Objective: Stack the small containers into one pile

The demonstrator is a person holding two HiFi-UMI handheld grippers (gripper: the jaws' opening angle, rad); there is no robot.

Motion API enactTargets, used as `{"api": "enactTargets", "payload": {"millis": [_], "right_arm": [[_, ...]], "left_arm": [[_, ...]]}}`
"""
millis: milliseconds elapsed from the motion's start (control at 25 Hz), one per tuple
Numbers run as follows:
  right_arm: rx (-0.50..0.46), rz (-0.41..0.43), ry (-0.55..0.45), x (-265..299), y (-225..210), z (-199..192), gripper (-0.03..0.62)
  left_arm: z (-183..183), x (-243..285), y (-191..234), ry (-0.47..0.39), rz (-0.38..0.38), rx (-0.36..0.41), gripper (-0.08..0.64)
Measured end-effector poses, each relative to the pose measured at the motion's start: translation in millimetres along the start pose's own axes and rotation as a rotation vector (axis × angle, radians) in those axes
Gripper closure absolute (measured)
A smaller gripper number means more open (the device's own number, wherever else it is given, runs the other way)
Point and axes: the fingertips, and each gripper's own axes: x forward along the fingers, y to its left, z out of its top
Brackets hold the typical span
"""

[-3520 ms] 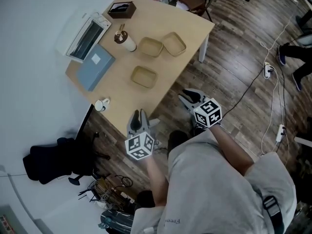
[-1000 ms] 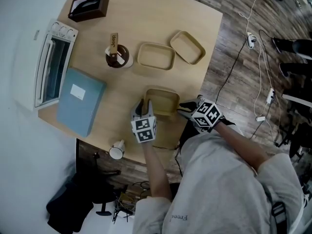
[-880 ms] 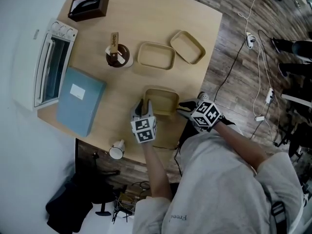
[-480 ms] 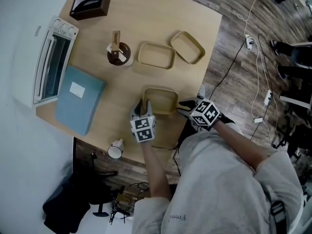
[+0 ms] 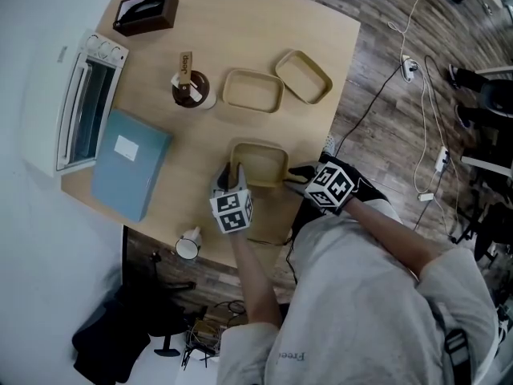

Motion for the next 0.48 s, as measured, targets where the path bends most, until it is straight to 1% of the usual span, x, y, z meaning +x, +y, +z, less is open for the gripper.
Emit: {"api": "enactTargets", "payload": {"millis": [240,480], "right_arm": [[-0.078,0.002,-0.044,-16.2,3.4,20.1,0.448],[-0.126,0.019,-0.105,-40.4,-5.9,47.3,0.442]], "left_arm": [[18.3,-7.7,-3.7,-0.025,0.018,0.012,0.453],[55.2,-12.7,-13.6,-0.066,0.05,0.034,0.452]]}}
